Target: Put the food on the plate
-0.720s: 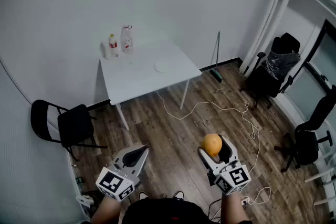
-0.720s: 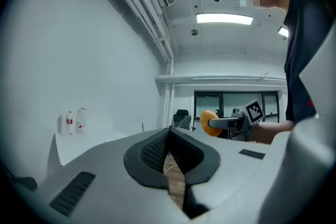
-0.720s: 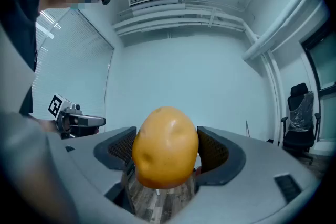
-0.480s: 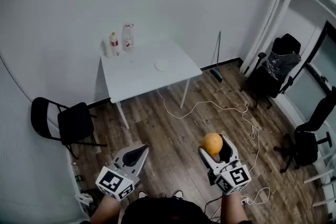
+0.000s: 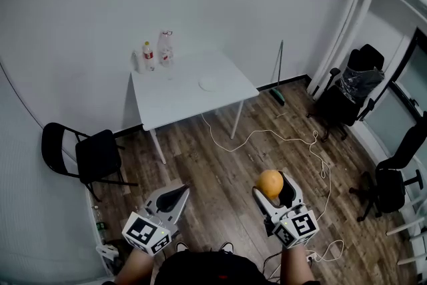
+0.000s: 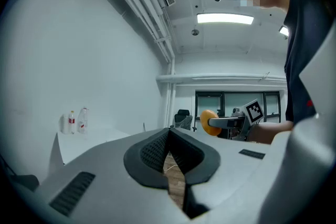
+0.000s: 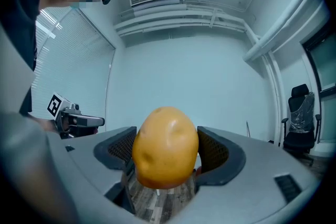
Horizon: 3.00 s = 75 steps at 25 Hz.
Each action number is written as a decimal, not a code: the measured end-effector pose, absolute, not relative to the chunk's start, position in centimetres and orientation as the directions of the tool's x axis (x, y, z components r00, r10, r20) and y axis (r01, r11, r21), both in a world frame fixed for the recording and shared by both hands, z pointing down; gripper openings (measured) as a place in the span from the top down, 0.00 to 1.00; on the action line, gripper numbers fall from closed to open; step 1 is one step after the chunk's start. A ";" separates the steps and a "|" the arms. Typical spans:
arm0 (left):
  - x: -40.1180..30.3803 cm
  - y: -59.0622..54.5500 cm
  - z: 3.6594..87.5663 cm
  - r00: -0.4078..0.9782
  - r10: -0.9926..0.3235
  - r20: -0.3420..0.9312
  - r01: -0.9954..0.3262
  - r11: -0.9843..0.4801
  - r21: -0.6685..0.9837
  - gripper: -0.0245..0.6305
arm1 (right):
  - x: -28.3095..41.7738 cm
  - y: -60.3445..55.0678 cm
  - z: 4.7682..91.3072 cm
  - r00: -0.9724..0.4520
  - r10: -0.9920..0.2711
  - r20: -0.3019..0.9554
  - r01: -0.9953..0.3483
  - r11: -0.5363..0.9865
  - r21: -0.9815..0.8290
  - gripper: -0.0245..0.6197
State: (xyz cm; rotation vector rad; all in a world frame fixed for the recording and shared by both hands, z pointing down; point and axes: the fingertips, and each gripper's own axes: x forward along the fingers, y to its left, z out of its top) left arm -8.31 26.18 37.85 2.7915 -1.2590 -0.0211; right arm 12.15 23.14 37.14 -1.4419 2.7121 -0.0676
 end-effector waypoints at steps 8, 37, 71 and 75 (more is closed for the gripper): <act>-7.5 26.3 37.8 0.668 -0.743 0.029 -0.743 -0.665 0.078 0.93 | 12.9 23.5 36.2 -0.556 -0.828 -0.076 -0.825 0.561 -0.075 0.38; 7.8 19.1 41.3 0.694 -0.709 0.124 -0.719 -0.693 0.061 0.93 | 29.4 17.3 43.2 -0.495 -0.869 0.012 -0.861 0.489 -0.139 0.38; -12.5 -18.1 42.8 0.649 -0.755 0.094 -0.758 -0.632 0.161 0.93 | 8.4 -21.3 41.4 -0.570 -0.817 0.089 -0.821 0.565 -0.074 0.38; -12.4 -21.7 43.0 0.628 -0.771 0.107 -0.776 -0.610 0.161 0.93 | 8.2 -25.5 42.1 -0.594 -0.800 0.090 -0.804 0.588 -0.087 0.38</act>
